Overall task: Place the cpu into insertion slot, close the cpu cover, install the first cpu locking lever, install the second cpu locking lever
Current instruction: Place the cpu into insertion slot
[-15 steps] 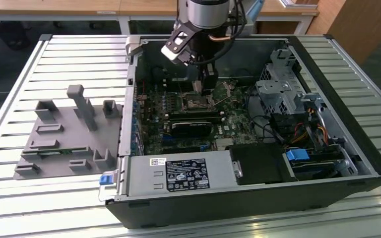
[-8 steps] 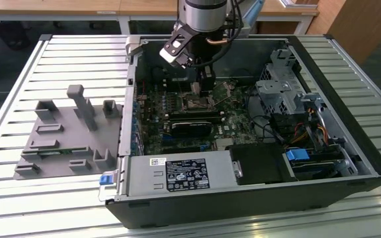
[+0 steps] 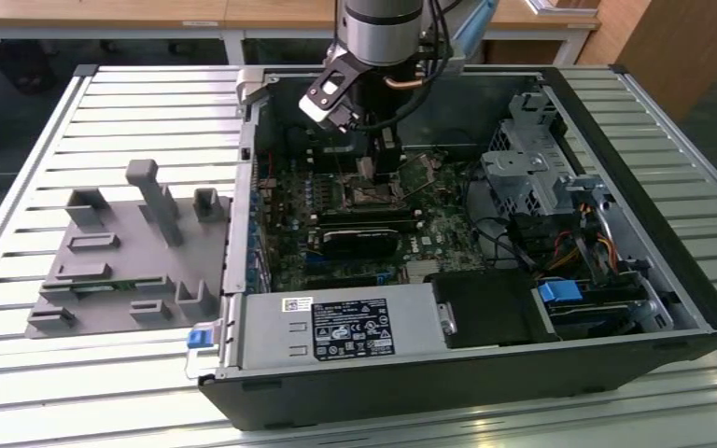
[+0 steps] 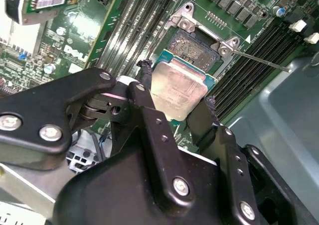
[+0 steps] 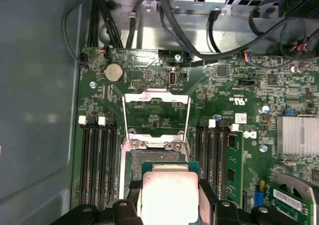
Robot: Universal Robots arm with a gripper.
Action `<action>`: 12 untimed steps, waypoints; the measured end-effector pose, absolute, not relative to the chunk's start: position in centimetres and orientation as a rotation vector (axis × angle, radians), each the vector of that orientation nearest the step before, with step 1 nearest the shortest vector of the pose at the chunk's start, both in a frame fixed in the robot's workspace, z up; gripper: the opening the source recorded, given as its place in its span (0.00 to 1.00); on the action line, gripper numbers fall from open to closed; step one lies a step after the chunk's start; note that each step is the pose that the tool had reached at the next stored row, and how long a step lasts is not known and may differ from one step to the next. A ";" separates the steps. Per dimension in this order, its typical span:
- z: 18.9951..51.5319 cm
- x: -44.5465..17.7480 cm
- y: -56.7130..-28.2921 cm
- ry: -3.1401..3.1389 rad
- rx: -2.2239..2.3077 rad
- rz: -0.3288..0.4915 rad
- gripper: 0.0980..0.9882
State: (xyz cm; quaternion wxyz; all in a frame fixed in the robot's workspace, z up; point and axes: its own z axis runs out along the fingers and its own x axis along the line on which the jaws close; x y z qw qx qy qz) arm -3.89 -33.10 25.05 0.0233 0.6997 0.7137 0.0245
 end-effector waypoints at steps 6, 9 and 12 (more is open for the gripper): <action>24.2 -4.0 -32.7 2.208 2.167 0.075 0.49; 23.8 -4.2 -32.6 2.208 2.167 0.076 0.49; 23.4 -4.3 -32.5 2.208 2.167 0.076 0.49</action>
